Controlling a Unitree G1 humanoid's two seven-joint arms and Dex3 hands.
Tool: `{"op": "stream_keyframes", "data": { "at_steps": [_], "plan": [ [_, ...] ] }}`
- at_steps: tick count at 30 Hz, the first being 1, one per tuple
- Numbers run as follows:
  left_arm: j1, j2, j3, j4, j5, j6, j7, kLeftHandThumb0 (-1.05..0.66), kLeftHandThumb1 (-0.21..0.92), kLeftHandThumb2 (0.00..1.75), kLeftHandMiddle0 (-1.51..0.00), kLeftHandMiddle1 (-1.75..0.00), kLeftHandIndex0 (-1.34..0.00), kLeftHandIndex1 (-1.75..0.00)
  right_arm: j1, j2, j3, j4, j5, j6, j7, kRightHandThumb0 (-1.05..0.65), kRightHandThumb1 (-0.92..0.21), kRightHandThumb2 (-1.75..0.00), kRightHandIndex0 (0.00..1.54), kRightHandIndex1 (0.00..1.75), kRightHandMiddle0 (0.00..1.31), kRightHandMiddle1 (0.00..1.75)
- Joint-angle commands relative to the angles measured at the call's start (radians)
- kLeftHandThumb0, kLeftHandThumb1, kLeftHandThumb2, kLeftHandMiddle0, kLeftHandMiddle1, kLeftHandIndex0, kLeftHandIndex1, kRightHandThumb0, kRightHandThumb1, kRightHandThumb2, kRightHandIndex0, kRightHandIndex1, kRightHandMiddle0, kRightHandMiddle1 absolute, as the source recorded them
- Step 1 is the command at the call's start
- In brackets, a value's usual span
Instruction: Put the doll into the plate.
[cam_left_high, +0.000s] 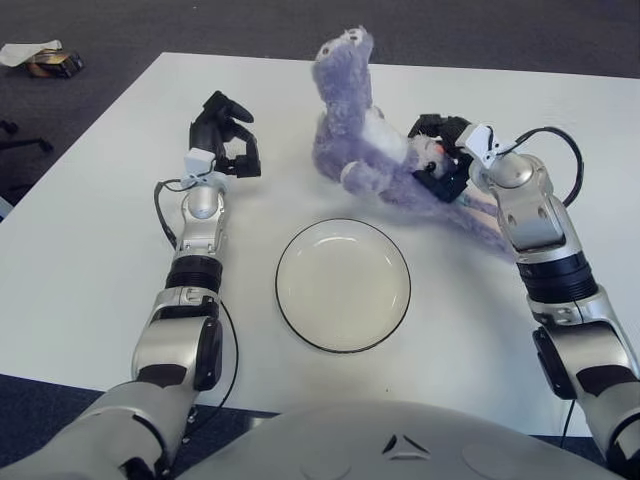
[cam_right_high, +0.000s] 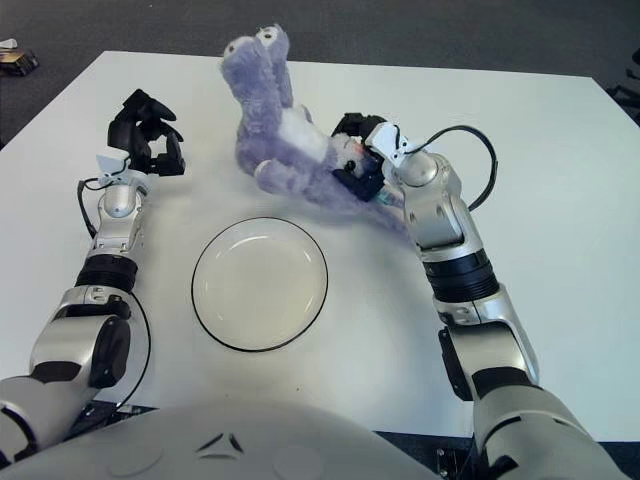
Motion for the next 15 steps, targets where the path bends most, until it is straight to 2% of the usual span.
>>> {"op": "stream_keyframes", "data": {
  "at_steps": [1, 10, 15],
  "plan": [
    [0.0, 0.026, 0.008, 0.044, 0.012, -0.02, 0.02, -0.01, 0.26, 1.4, -0.54, -1.75, -0.53, -1.75, -0.015, -0.015, -0.019, -0.018, 0.003, -0.029, -0.009, 0.0, 0.01, -1.69, 0.85, 1.73, 0.64, 1.75],
    [-0.022, 0.027, 0.009, 0.145, 0.004, -0.038, 0.033, -0.01, 0.28, 1.37, -0.53, -1.75, -0.52, -1.75, -0.036, -0.026, -0.015, -0.058, -0.013, -0.048, -0.006, 0.0, 0.06, -1.74, 0.88, 1.74, 0.68, 1.75],
    [-0.028, 0.02, -0.001, 0.161, 0.013, -0.035, 0.05, -0.01, 0.28, 1.37, -0.53, -1.75, -0.52, -1.75, -0.041, -0.009, 0.003, -0.124, -0.017, -0.007, 0.003, 0.0, 0.07, -1.75, 0.89, 1.73, 0.68, 1.75]
  ]
}}
